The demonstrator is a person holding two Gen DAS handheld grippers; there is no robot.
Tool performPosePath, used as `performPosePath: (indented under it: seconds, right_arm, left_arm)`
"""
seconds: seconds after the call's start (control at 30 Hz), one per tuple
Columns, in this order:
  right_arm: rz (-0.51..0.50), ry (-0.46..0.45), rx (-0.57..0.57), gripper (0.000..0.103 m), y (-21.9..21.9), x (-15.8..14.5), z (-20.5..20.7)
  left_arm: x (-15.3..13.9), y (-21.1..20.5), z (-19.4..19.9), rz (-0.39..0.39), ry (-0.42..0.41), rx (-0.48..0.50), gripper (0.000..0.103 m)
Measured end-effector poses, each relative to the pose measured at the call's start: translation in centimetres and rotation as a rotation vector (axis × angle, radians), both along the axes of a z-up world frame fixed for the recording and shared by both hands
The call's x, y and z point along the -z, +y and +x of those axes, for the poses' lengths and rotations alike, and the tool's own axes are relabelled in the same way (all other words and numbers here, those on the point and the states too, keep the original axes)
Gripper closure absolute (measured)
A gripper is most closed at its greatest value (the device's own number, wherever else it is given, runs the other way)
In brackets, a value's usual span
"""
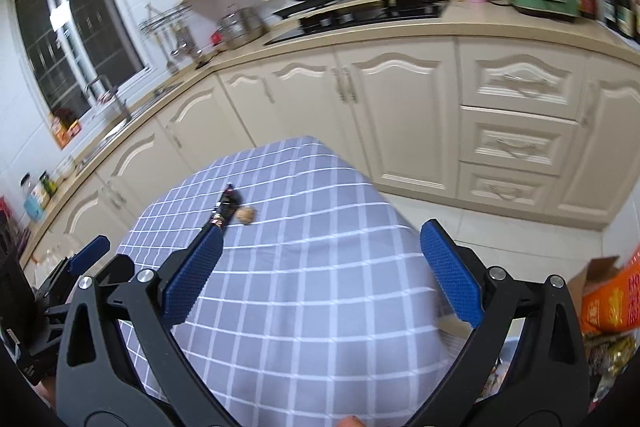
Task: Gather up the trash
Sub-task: 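Bring both tools back over the table toward the black bag and nut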
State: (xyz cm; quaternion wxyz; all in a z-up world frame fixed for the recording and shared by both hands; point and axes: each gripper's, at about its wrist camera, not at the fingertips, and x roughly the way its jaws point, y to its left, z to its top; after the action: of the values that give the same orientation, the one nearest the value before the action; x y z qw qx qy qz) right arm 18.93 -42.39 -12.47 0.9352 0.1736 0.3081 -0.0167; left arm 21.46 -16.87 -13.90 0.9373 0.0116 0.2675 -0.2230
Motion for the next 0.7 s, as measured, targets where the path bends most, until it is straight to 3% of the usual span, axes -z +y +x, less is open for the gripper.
performPosePath:
  seconds: [0.33,0.53,0.7]
  right_arm:
    - [-0.053,0.072,-0.066,0.006,4.5,1.9,6.0]
    - [-0.116,0.132,-0.087,0.006,5.7,3.9,9.1]
    - [-0.077,0.174,-0.081,0.006,4.2,5.9,11.2]
  left_arm:
    - [2.9,3.6,6.5,0.073,0.076,-0.092,0.008]
    - [5.6,2.1,11.2,0.146,0.14,-0.083,0.008]
    - [8.6,0.4,15.8,0.197,0.22,-0.049,0.008]
